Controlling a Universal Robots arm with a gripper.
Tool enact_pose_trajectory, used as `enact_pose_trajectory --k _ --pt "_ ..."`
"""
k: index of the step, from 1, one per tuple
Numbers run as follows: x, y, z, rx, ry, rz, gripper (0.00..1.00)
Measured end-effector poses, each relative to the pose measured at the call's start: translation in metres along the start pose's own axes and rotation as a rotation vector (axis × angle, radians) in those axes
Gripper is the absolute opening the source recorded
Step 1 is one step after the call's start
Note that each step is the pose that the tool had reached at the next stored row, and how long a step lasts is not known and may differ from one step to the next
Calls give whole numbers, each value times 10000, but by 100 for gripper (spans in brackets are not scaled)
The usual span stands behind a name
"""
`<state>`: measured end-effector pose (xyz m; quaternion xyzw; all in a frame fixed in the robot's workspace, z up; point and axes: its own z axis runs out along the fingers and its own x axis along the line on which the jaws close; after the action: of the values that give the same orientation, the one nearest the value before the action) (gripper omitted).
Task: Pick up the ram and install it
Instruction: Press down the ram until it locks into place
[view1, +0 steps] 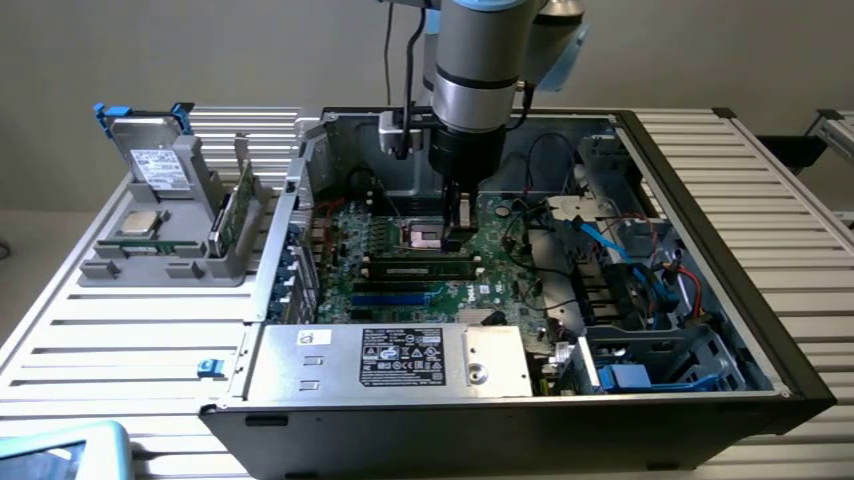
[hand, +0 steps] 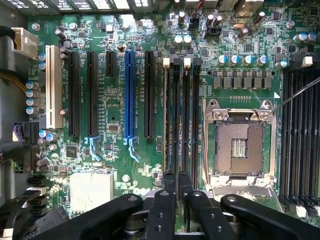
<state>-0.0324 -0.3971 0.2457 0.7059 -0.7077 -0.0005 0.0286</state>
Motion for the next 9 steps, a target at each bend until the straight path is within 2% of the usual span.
enact_pose_trajectory --k 1,2,9 --pt "0 0 0 0 -6 0 13" --pt "0 0 0 0 -15 -1 11" --pt "19 -2 1 -2 -42 -3 11"
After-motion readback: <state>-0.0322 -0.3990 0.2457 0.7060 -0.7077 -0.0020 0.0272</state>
